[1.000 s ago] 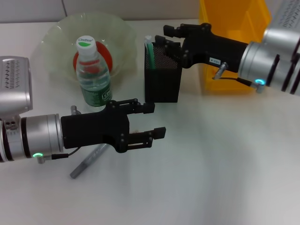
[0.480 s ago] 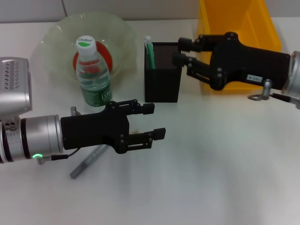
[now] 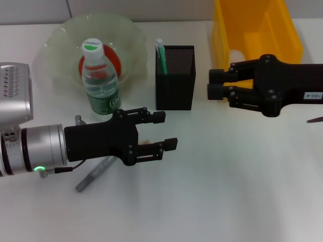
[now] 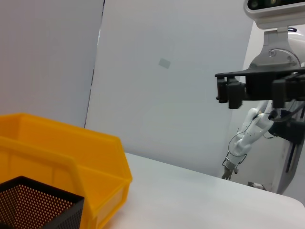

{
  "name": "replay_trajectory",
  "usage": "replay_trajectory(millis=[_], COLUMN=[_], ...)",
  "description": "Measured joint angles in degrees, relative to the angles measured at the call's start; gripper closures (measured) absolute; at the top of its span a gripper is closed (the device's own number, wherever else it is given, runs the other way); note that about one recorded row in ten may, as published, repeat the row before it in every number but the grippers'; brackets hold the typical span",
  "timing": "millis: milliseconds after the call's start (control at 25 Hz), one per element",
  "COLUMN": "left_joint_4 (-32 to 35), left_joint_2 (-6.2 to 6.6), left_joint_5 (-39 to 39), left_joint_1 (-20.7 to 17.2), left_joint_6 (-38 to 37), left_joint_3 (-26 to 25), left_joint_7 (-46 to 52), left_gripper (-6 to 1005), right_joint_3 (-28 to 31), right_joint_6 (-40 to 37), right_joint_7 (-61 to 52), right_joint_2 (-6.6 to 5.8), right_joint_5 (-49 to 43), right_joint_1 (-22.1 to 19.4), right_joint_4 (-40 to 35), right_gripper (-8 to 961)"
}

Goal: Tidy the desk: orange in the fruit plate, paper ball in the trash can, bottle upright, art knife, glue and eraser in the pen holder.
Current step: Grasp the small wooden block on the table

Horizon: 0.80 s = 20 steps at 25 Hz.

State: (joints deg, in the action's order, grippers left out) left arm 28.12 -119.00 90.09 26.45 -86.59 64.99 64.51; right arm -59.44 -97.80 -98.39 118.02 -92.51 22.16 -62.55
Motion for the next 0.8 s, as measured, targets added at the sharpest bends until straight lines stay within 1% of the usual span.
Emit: replay_trajectory(millis=[120, 200, 240, 280, 320, 400, 440, 480, 520, 560, 600, 680, 720, 760, 800], left_joint_4=[0.0, 0.0, 0.0, 0.0, 0.0, 0.0, 0.0, 0.0, 0.03, 0.03, 0.16, 0.42, 0.5, 0.5, 0.52], left_joint_2=[0.0, 0.0, 0.0, 0.11, 0.11, 0.17, 0.33, 0.33, 0.41, 0.41, 0.43, 0.47, 0.56, 0.56, 0.66], left_joint_5=[0.0, 0.0, 0.0, -1.17, -1.17, -1.98, -4.41, -4.41, -6.28, -6.28, -6.79, -7.31, -7.25, -7.25, -7.17], left_joint_1=[0.0, 0.01, 0.01, -0.17, -0.17, -0.39, -1.06, -1.06, -1.71, -1.71, -2.04, -2.62, -2.91, -2.91, -3.08], left_joint_6=[0.07, 0.11, 0.14, 0.03, 0.03, 0.0, 0.19, 0.19, 0.32, 0.32, 0.33, 0.34, 0.35, 0.35, 0.34], left_joint_3=[0.05, 0.04, -0.01, -0.09, -0.09, -0.1, -0.18, -0.18, -0.3, -0.3, -0.48, -0.8, -0.94, -0.94, -0.95], left_joint_7=[0.0, 0.0, 0.0, 0.02, 0.02, 0.04, 0.06, 0.06, 0.07, 0.07, 0.07, 0.06, 0.05, 0.05, 0.05], left_gripper=[326, 326, 326, 326, 326, 326, 326, 327, 327, 327, 327, 327, 327, 327, 327], right_joint_3=[0.44, 0.5, 0.52, 0.4, 0.4, 0.24, 0.2, 0.2, 0.13, 0.13, 0.08, -0.16, -0.76, -0.76, -1.41], right_joint_6=[0.04, 0.04, 0.1, -0.13, -0.13, -1.08, -1.79, -1.79, -3.35, -3.35, -4.25, -6.14, -7.53, -7.53, -7.95], right_joint_7=[-0.05, -0.98, -2.78, -5.96, -5.96, -8.85, -10.35, -10.35, -12.96, -12.96, -14.13, -15.64, -15.85, -15.85, -15.44], right_joint_2=[-0.06, -0.14, -0.18, -0.32, -0.32, -0.58, -0.78, -0.78, -1.21, -1.21, -1.46, -1.87, -1.96, -1.96, -1.84], right_joint_5=[-0.24, -2.24, -4.86, -8.67, -8.67, -12.61, -14.53, -14.53, -18.38, -18.38, -20.38, -24.96, -29.3, -29.3, -31.61], right_joint_1=[-0.01, 0.38, 1.2, 2.86, 2.86, 4.96, 6.24, 6.24, 8.8, 8.8, 10.28, 13.98, 17.11, 17.11, 18.57], right_joint_4=[0.01, -0.26, -0.82, -2.09, -2.09, -3.6, -4.4, -4.4, -5.66, -5.66, -6.11, -6.33, -6.13, -6.13, -6.04], right_gripper=[640, 612, 597, 583, 569, 541, 526, 512, 498, 491, 484, 469, 462, 462, 462])
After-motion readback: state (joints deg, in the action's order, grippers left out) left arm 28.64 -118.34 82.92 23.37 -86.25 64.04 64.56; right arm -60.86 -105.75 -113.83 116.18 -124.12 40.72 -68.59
